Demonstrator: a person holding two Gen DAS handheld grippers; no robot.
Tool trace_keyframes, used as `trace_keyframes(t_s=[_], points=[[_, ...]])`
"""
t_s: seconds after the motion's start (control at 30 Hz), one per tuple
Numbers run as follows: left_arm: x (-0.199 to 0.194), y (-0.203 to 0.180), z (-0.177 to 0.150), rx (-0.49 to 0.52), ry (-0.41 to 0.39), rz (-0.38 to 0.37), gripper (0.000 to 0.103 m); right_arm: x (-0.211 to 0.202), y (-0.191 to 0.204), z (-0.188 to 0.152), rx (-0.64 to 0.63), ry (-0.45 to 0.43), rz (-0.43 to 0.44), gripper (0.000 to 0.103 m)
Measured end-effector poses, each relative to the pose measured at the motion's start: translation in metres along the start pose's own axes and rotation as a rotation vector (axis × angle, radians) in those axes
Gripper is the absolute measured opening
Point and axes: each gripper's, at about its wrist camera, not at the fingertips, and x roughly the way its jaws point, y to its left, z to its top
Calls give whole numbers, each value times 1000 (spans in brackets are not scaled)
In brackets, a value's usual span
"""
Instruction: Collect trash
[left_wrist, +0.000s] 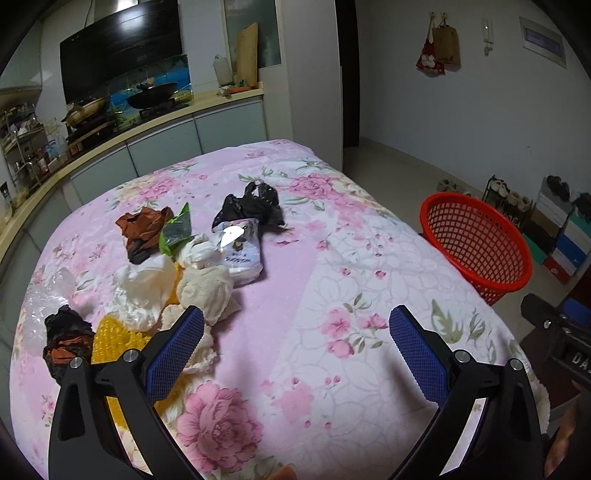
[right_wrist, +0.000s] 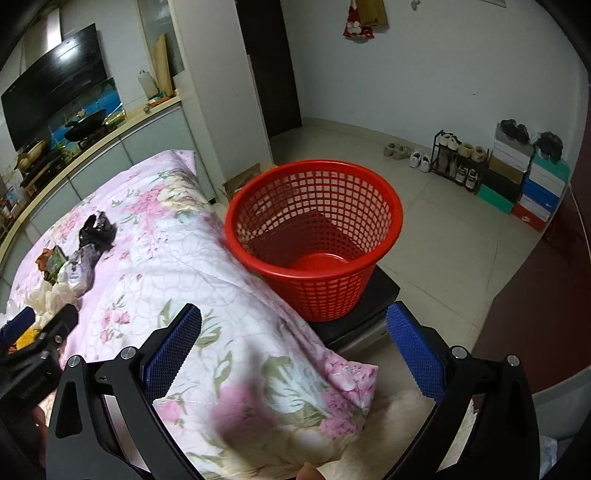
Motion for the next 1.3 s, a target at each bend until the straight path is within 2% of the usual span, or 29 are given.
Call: trace_keyframes(t_s=[0.33,0.67,1.3], points=[[-20,7,-3,-32,-36,11,97,-23,12,-2,9,-31,27,98],[-27,4,-6,-45,-40,13,97,-30,13,-2,-18,-21,10,98],[-59,5,1,-43,-120,34,97,-58,21,0,-74,-98,42,98]])
